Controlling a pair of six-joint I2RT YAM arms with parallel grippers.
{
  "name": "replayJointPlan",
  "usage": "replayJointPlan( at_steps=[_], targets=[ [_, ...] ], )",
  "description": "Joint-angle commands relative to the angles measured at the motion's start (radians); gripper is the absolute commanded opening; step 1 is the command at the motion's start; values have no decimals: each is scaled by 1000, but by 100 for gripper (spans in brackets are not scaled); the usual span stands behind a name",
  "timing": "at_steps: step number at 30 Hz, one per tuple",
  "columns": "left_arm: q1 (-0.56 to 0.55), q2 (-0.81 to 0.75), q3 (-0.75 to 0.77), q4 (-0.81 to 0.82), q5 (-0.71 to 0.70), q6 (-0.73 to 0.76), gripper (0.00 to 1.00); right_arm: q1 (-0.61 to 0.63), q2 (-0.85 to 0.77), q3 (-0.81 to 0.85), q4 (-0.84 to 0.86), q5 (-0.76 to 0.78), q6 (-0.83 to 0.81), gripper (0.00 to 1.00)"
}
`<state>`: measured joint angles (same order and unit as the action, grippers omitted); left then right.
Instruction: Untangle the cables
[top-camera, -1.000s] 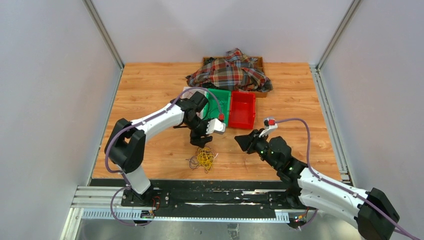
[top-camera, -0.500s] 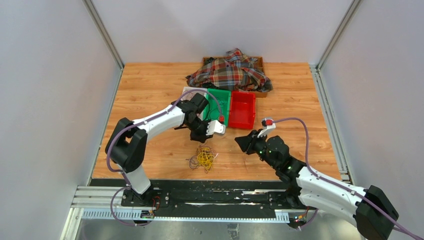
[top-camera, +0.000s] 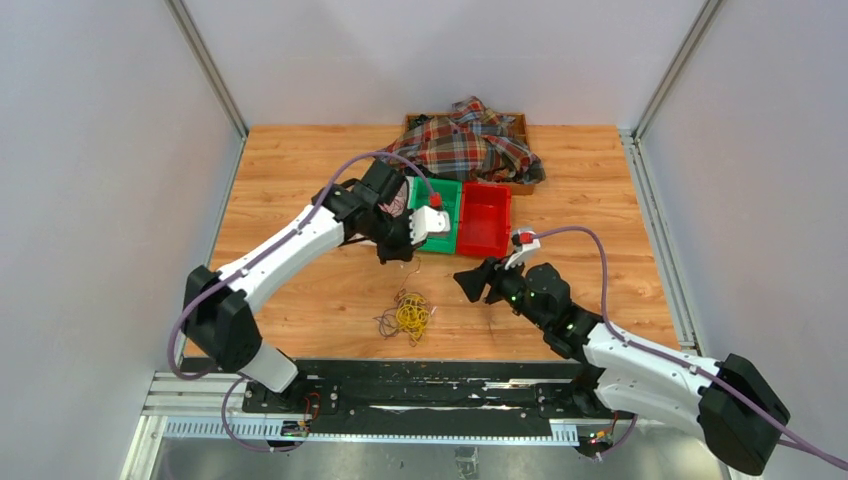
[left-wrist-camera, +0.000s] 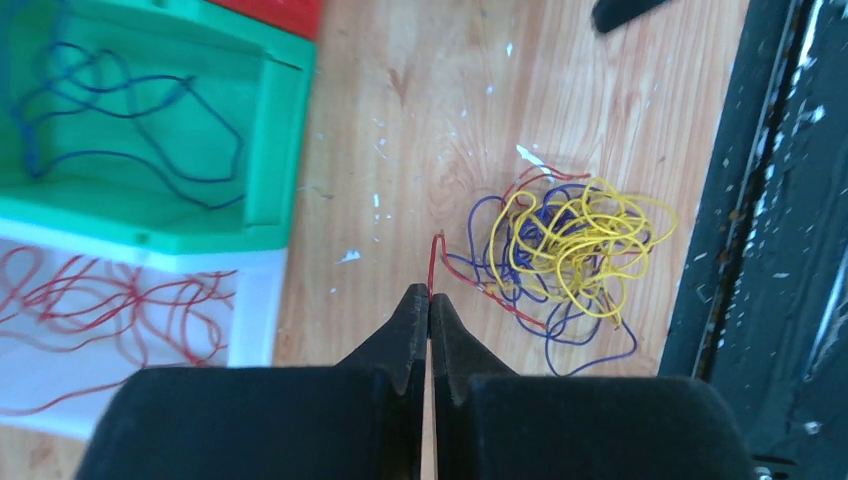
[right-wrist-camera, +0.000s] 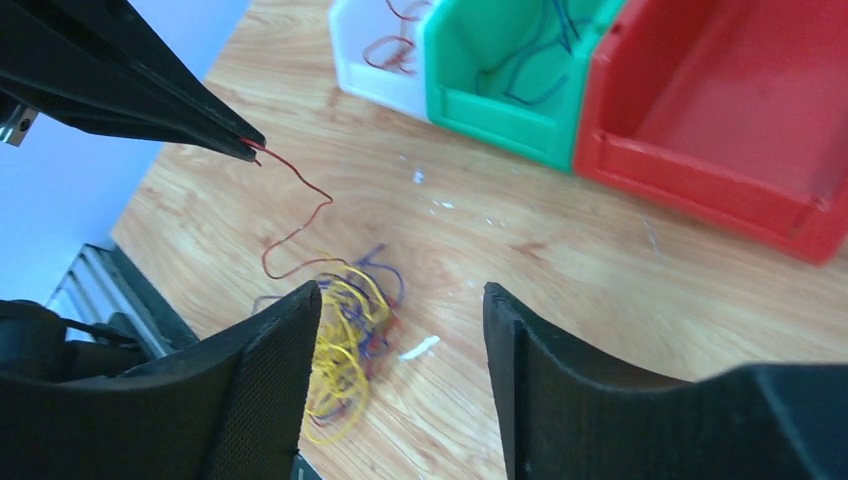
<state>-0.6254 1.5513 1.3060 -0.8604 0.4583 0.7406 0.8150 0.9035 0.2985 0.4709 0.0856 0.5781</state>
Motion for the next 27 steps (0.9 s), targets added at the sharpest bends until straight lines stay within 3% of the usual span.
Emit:
replayJointPlan(
  at_steps=[1, 16, 27],
  targets=[
    [-8, -103, 84, -74, 10, -136, 1, -18, 41, 88, 105, -86, -55, 63],
    [-8, -219, 356, -201, 97, -255, 0, 53, 306, 311, 293, -235, -161, 69],
    [-8, -236, 533, -201, 113, -268, 0, 102, 504, 370, 402, -322, -117, 63]
  ],
)
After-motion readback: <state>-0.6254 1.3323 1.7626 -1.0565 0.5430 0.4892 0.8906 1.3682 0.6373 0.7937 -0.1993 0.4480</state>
